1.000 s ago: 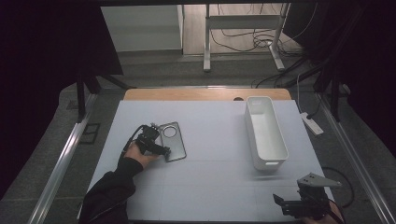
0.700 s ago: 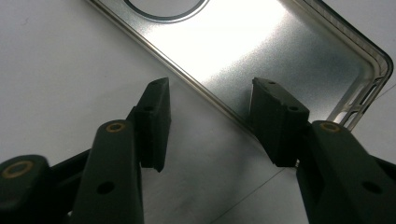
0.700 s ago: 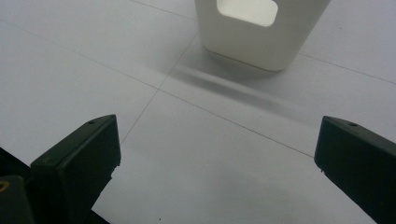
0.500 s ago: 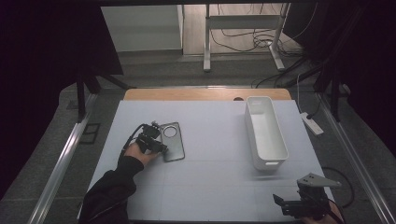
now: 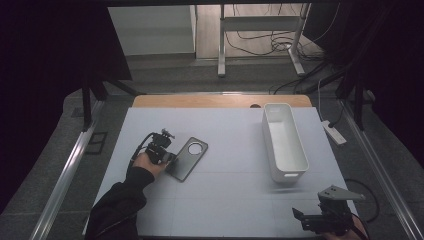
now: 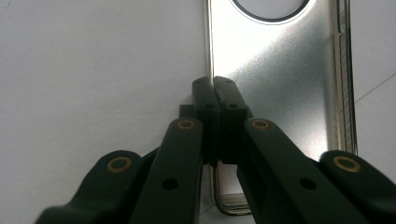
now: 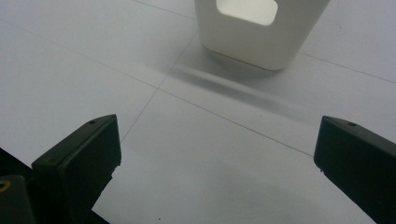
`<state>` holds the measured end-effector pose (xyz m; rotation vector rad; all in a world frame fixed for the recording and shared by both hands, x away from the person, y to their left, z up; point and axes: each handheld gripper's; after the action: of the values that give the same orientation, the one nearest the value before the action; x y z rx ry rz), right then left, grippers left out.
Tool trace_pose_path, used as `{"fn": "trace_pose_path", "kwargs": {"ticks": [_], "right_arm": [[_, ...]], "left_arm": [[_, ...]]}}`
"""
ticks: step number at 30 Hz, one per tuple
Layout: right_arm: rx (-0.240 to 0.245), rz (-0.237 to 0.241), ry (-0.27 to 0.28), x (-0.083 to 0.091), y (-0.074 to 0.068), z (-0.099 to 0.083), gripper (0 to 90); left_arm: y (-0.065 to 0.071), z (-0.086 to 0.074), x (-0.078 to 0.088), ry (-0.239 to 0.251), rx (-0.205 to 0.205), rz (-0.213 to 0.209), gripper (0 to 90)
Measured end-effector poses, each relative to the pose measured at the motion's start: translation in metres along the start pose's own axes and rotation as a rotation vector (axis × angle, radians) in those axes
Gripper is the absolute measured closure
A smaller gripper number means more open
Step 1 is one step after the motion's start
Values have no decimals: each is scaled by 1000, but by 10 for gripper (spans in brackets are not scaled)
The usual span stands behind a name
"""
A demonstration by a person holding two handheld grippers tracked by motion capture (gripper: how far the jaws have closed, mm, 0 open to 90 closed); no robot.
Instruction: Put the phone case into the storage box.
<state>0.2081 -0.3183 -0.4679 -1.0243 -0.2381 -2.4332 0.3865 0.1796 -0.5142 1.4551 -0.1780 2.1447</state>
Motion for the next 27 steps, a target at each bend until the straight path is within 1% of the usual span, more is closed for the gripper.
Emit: {"fn": "trace_pose_path", "kwargs": {"ticks": [2,6,9,13,15,16,17,18,21,23,26,27], "right_arm": [[0,1,1,0,0,0,9],[-1,1,0,0,0,0,9],[-1,-1,2,0,0,0,9],[2,0,-1,0,0,0,9],[2,0,-2,0,0,0,9],[2,0,-3,0,0,0,9],[4,-1,-4,0,-1,0,9],[4,-1,-4,0,-1,0,9],[4,-2,-4,0,-1,0,9],[4,-3,-6,0,-1,0,9],[1,-1,-3,0,-1,0,9],[0,-1,-3,0,0,0,9]], "left_arm": [[0,0,0,2,-8,-1,892],[-1,-1,0,8,-10,-7,894],[-2,-3,2,26,-12,-4,894],[-1,-9,7,71,-22,-10,894],[0,-10,11,93,-34,-7,894],[1,-12,14,110,-37,-15,894],[3,-15,18,139,-43,-23,894],[3,-15,18,139,-43,-23,894],[6,-20,24,189,-56,-27,894],[7,-23,27,215,-61,-45,894],[10,-26,32,249,-72,-50,893],[11,-27,34,260,-70,-49,893]]}}
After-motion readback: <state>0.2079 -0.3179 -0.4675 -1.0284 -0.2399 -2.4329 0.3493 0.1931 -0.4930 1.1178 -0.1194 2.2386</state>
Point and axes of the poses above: each handheld gripper's, and its own axes: x roughly backward along the jaws, z roughly out of its top, y roughly to its right, and after that the axes turned 2 degrees about y, right-handed
